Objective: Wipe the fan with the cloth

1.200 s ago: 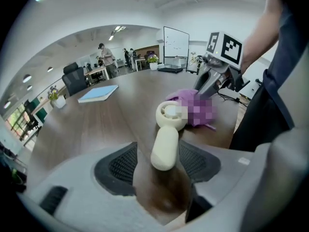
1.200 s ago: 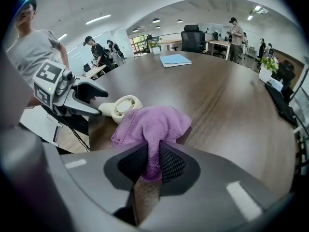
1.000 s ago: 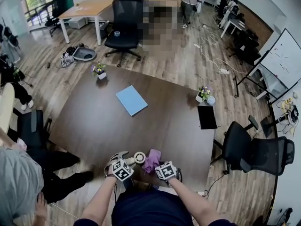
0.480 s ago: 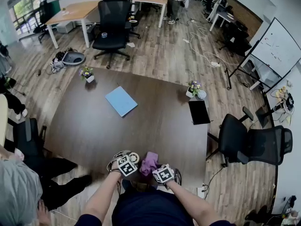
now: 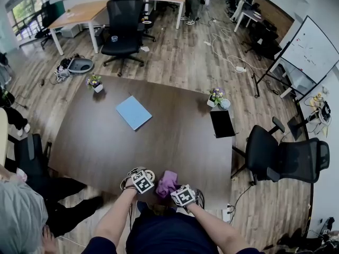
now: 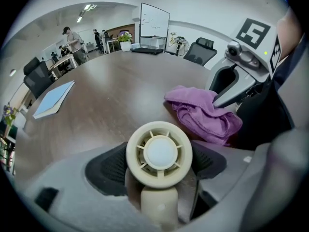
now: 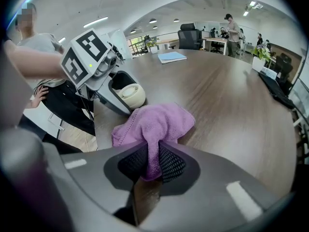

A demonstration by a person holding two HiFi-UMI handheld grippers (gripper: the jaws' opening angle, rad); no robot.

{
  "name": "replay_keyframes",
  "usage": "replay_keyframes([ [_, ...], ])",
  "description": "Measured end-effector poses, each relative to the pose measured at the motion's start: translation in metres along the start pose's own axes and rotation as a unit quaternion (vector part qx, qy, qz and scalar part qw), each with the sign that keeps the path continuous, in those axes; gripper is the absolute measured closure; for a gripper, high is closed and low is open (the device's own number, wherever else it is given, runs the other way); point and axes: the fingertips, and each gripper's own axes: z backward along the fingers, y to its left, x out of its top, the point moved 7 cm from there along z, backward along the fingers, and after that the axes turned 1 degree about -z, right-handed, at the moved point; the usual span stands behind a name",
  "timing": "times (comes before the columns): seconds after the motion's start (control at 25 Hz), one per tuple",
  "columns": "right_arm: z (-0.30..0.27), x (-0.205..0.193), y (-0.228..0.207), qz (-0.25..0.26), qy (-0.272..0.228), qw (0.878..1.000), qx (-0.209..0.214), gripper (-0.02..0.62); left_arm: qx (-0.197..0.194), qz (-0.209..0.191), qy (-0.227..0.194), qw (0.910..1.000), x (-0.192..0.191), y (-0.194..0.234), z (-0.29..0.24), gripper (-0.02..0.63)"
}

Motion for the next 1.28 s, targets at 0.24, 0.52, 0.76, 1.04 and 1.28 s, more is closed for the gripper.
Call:
replay_keyframes([
  [0.24,0.0,-0.004,-0.002,0.0,-0.004,1.0,0.003,0.525,0.012,0.01,-0.01,0.9998,-0.001,-0.001,0.0,0.229],
  [0.52,-0.002,-0.004,-0.004,-0.007,-0.007,1.0,0.009,0.525,0.047,0.099,-0.149,0.9828,0.009,0.004,0.033,0.229],
  [0.76,0.009,0.0,-0.007,-0.036,-0.027,0.999,0.028,0.526,0.041,0.166,-0.24,0.9555,0.017,-0.003,0.077,0.229],
  [1.04,0.035,0.03,0.007,-0.005,-0.098,0.994,0.056,0.528,0.018,0.195,-0.29,0.9369,0.016,-0.019,0.101,0.229],
  [1.28,0.034,0.038,0.02,0.013,-0.108,0.992,0.071,0.529,0.0,0.219,-0.338,0.9154,0.021,-0.021,0.117,0.229],
])
